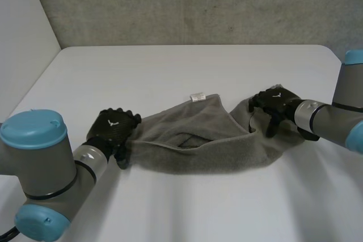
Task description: Fold the towel.
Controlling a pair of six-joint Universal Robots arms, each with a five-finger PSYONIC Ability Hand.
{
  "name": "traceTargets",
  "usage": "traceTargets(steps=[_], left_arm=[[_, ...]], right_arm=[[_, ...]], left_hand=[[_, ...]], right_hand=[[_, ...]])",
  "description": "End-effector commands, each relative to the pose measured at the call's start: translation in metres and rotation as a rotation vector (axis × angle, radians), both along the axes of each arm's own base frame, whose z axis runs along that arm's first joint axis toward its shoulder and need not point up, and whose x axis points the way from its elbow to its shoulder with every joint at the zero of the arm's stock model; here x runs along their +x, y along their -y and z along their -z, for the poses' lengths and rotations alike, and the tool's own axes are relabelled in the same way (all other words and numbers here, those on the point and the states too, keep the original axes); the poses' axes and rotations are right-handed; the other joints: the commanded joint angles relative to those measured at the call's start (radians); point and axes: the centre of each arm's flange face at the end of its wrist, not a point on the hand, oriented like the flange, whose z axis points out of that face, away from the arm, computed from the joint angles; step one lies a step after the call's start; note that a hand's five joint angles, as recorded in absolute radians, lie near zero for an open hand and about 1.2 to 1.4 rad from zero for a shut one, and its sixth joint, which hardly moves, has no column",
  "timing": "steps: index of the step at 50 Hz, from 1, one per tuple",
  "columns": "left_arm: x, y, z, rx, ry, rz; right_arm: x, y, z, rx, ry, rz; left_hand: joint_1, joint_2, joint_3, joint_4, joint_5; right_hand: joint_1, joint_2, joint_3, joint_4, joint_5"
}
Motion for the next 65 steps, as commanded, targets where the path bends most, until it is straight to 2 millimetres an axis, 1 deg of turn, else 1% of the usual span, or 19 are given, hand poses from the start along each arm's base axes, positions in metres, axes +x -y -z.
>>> traceTargets(steps=[1, 9, 11, 12, 14, 15, 19, 21, 25, 35, 42, 44, 45, 46, 47, 48, 49, 55, 65], left_arm=[[-0.006, -0.007, 0.006, 0.035, -0.018, 0.084], [-0.006, -0.005, 0.01, 0.045, -0.014, 0.084], [-0.006, -0.005, 0.011, 0.048, -0.013, 0.084], [-0.006, -0.004, 0.012, 0.048, -0.012, 0.083], [-0.005, -0.002, 0.013, 0.051, -0.011, 0.077], [-0.004, -0.001, 0.014, 0.051, -0.01, 0.07], [-0.003, 0.001, 0.014, 0.051, -0.01, 0.066], [-0.002, 0.002, 0.014, 0.051, -0.01, 0.063], [0.0, 0.005, 0.014, 0.051, -0.011, 0.054], [0.001, 0.004, 0.016, 0.056, -0.008, 0.052], [0.001, 0.005, 0.016, 0.054, -0.01, 0.05], [0.001, 0.005, 0.016, 0.054, -0.01, 0.05], [0.001, 0.004, 0.016, 0.057, -0.009, 0.05], [0.001, 0.004, 0.016, 0.057, -0.009, 0.05], [0.001, 0.004, 0.017, 0.059, -0.009, 0.051], [0.001, 0.004, 0.017, 0.059, -0.009, 0.051], [0.001, 0.004, 0.017, 0.059, -0.009, 0.051], [0.001, 0.003, 0.019, 0.066, -0.006, 0.051], [0.0, 0.005, 0.019, 0.043, -0.015, 0.052]], right_arm=[[0.01, -0.011, 0.003, -0.002, -0.025, -0.047], [0.014, -0.02, 0.009, 0.007, -0.053, -0.075], [0.014, -0.02, 0.009, 0.008, -0.055, -0.072], [0.013, -0.02, 0.009, 0.008, -0.055, -0.072], [0.011, -0.02, 0.01, 0.019, -0.054, -0.064], [0.011, -0.02, 0.01, 0.019, -0.054, -0.064], [0.006, -0.024, 0.01, 0.034, -0.056, -0.056], [0.005, -0.027, 0.008, 0.034, -0.056, -0.054], [0.001, -0.034, -0.001, 0.034, -0.048, -0.052], [-0.025, -0.054, -0.017, 0.058, -0.001, -0.015], [-0.041, -0.055, -0.016, 0.006, 0.006, 0.028], [-0.045, -0.055, -0.015, -0.017, 0.004, 0.034], [-0.045, -0.055, -0.015, -0.017, 0.004, 0.034], [-0.045, -0.056, -0.015, -0.015, 0.004, 0.035], [-0.044, -0.057, -0.015, -0.019, 0.003, 0.023], [-0.044, -0.057, -0.015, -0.019, 0.003, 0.023], [-0.043, -0.06, -0.017, -0.022, 0.009, 0.01], [-0.038, -0.069, -0.02, -0.038, 0.02, -0.058], [-0.034, -0.077, -0.017, -0.056, -0.011, -0.115]], left_hand=[[-0.024, -0.019, -0.025, -0.022, -0.205], [0.049, 0.054, 0.048, 0.051, -0.132], [0.061, 0.066, 0.06, 0.063, -0.12], [0.078, 0.083, 0.078, 0.081, -0.103], [0.096, 0.101, 0.095, 0.098, -0.085], [0.108, 0.113, 0.107, 0.11, -0.073], [0.108, 0.113, 0.107, 0.11, -0.073], [0.108, 0.113, 0.107, 0.11, -0.073], [0.108, 0.113, 0.107, 0.11, -0.073], [0.108, 0.113, 0.107, 0.11, -0.073], [0.111, 0.116, 0.11, 0.113, -0.07], [0.111, 0.116, 0.11, 0.113, -0.07], [0.111, 0.116, 0.11, 0.113, -0.07], [0.111, 0.116, 0.11, 0.113, -0.07], [0.108, 0.113, 0.107, 0.11, -0.073], [0.111, 0.116, 0.11, 0.113, -0.07], [0.111, 0.116, 0.11, 0.113, -0.07], [0.102, 0.107, 0.102, 0.104, -0.079], [0.102, 0.107, 0.101, 0.104, -0.079]], right_hand=[[0.011, 0.011, 0.007, 0.007, -0.005], [0.105, 0.105, 0.101, 0.1, 0.088], [0.294, 0.294, 0.291, 0.29, 0.278], [0.295, 0.296, 0.292, 0.291, 0.279], [0.567, 0.567, 0.564, 0.563, 0.551], [0.569, 0.569, 0.565, 0.564, 0.552], [0.867, 0.867, 0.864, 0.863, 0.851], [0.922, 0.922, 0.919, 0.918, 0.906], [0.923, 0.923, 0.919, 0.919, 0.907], [0.923, 0.923, 0.919, 0.919, 0.907], [0.923, 0.923, 0.919, 0.919, 0.907], [0.666, 0.667, 0.663, 0.662, 0.65], [0.665, 0.665, 0.662, 0.661, 0.649], [0.546, 0.546, 0.543, 0.542, 0.53], [0.257, 0.257, 0.254, 0.253, 0.241], [0.254, 0.254, 0.251, 0.25, 0.238], [0.077, 0.077, 0.074, 0.073, 0.061], [-0.004, -0.004, -0.007, -0.008, -0.02], [0.005, 0.005, 0.001, 0.001, -0.011]])
